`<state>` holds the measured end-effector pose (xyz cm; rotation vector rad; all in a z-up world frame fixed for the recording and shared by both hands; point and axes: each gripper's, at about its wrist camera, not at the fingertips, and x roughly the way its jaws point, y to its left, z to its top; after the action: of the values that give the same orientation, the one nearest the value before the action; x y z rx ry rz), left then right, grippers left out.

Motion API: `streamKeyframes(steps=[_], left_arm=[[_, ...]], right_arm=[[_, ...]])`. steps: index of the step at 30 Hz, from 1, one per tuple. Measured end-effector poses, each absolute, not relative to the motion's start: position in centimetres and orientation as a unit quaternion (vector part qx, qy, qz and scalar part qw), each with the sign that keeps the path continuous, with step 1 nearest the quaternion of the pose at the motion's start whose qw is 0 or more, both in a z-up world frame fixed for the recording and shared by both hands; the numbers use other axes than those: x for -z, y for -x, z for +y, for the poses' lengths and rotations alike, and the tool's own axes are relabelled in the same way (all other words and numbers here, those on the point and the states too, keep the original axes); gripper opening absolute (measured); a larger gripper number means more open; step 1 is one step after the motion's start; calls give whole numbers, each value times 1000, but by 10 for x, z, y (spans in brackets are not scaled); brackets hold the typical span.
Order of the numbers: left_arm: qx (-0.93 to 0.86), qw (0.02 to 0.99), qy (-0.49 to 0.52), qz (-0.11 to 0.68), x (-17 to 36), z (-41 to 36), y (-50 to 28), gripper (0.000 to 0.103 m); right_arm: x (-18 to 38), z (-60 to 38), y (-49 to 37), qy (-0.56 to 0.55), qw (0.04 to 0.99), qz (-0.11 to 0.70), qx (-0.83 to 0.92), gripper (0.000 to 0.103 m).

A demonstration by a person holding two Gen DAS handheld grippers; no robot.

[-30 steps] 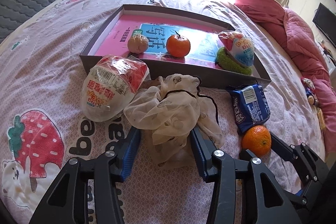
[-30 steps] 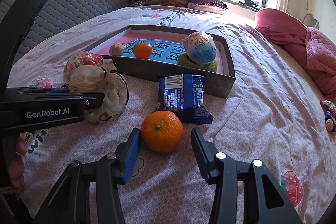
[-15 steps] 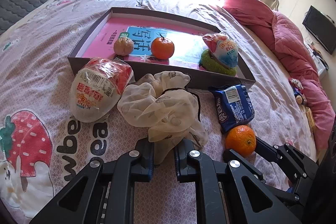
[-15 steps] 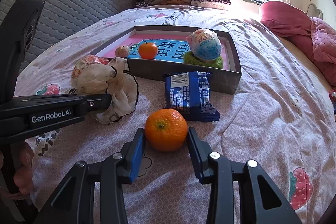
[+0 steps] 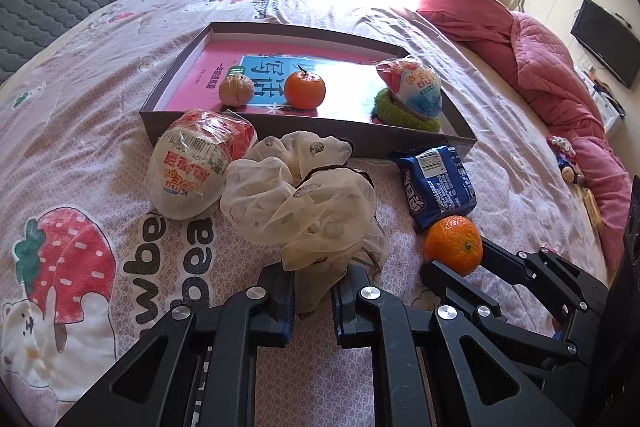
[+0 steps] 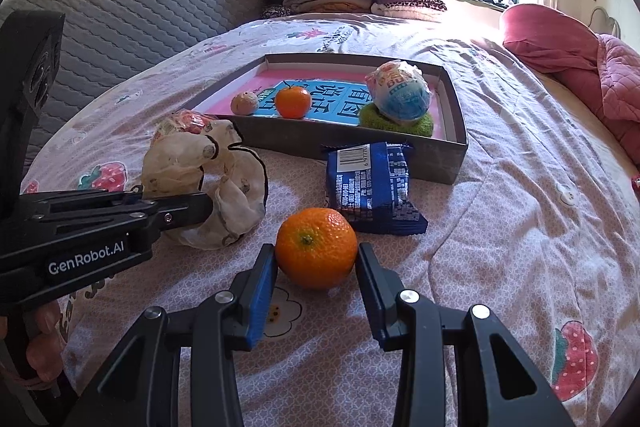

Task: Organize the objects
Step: 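Lift and carry the fabric and orange toward the tray with both tools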

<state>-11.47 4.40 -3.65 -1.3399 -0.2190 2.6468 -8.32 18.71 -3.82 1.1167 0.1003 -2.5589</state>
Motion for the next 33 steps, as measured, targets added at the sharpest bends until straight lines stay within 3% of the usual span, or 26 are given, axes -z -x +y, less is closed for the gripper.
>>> streamKeyframes(steps=[33], left_arm=[[-908,67,412,-34,4,36,82,14]], right_arm=[[19,183,71,-359,188,32,914,41]])
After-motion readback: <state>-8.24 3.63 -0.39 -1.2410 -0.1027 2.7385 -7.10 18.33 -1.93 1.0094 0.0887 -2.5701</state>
